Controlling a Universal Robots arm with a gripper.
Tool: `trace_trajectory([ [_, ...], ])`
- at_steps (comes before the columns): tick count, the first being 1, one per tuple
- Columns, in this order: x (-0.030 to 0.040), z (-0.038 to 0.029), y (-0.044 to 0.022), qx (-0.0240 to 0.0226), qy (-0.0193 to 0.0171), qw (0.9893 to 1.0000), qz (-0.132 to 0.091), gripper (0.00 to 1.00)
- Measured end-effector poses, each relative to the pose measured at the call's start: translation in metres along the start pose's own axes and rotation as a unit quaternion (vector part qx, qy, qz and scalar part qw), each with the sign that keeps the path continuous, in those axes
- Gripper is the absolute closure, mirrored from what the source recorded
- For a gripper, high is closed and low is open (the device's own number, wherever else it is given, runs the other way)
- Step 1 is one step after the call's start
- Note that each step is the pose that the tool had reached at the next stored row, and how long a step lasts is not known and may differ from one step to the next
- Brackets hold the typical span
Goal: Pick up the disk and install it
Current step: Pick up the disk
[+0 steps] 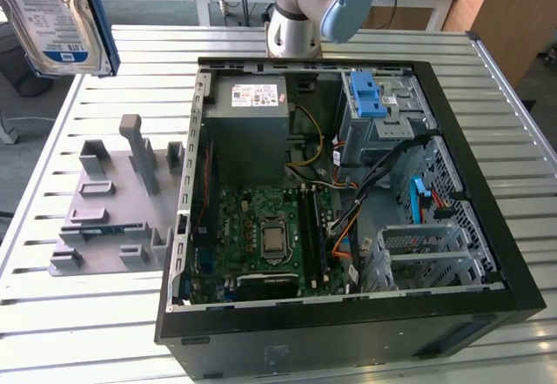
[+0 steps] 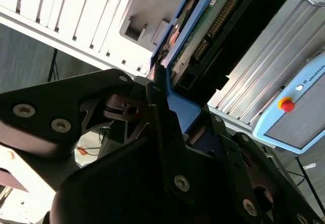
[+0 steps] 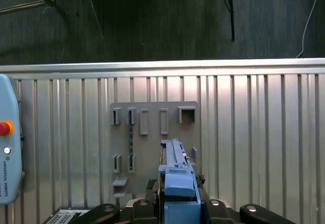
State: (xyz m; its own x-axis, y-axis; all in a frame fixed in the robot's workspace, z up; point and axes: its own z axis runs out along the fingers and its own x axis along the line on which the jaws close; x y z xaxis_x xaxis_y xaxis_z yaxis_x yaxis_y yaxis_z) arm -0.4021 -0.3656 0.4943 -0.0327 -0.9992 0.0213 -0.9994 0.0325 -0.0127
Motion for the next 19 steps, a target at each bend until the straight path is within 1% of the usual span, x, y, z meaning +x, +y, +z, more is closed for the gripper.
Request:
trace_trajectory([
  [3,0.0000,0.0004,-0.0045,0.0009,0.0000,1.0000,0.000,0.64],
  [17,-0.0006,0.0024,-0.0303,0.0063,0.0002,1.0000,0.000,0.64],
  [19,0.0007,0.0025,-0.0326,0.0065,0.0002,1.0000,0.000,0.64],
])
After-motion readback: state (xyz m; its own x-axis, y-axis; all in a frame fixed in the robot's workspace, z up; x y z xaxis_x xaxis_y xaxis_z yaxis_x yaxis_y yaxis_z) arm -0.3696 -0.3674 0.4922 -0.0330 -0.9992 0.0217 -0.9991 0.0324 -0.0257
